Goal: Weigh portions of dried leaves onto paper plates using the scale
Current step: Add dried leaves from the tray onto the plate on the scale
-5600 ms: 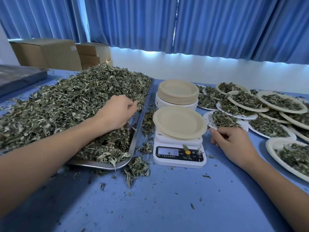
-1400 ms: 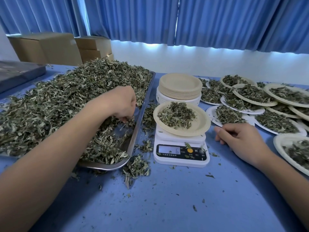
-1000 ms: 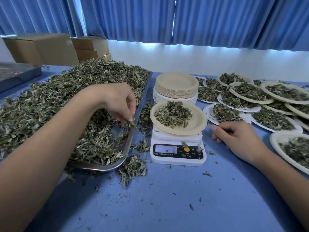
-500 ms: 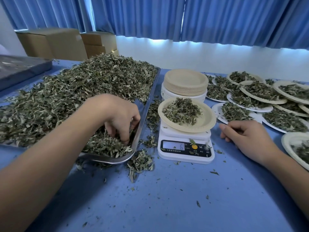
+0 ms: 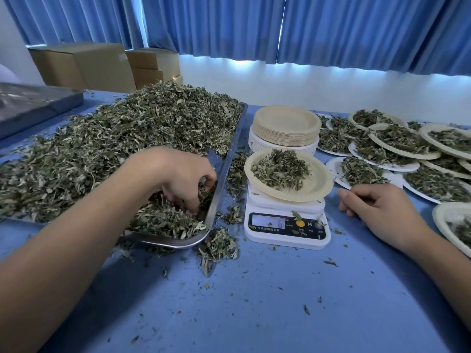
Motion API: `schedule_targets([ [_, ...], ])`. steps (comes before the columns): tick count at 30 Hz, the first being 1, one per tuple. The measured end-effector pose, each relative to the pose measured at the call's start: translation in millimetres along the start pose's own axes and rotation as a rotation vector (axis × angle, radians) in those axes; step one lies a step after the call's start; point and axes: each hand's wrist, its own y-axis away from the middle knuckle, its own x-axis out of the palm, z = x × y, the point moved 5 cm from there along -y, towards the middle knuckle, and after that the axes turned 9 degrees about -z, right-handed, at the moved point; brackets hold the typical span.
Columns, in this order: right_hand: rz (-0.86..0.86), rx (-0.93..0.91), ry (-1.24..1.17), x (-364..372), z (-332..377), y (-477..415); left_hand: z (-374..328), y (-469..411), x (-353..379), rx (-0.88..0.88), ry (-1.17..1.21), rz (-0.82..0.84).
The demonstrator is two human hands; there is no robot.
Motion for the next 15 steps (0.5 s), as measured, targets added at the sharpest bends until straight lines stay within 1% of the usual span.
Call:
schedule_targets([
  [2,0.0,0.002,-0.004,0.1,0.0,0.2,-1.0,5.5,1.5,-0.008,-0.024,0.067],
  [5,0.001,0.005,-0.008,0.1,1.1,0.0,-5.3,5.6,7.3,-0.036,-0.071,0.061],
  [11,0.004,0.005,-0.015,-0.2,0.7,0.4,-2.6,0.5,13.9,-0.01,0.013,0.098],
  [15,0.006,0.012,-0.018,0.7,0.2,0.4,-0.9,-0.3,13.1,0.015,0.084,0.081],
])
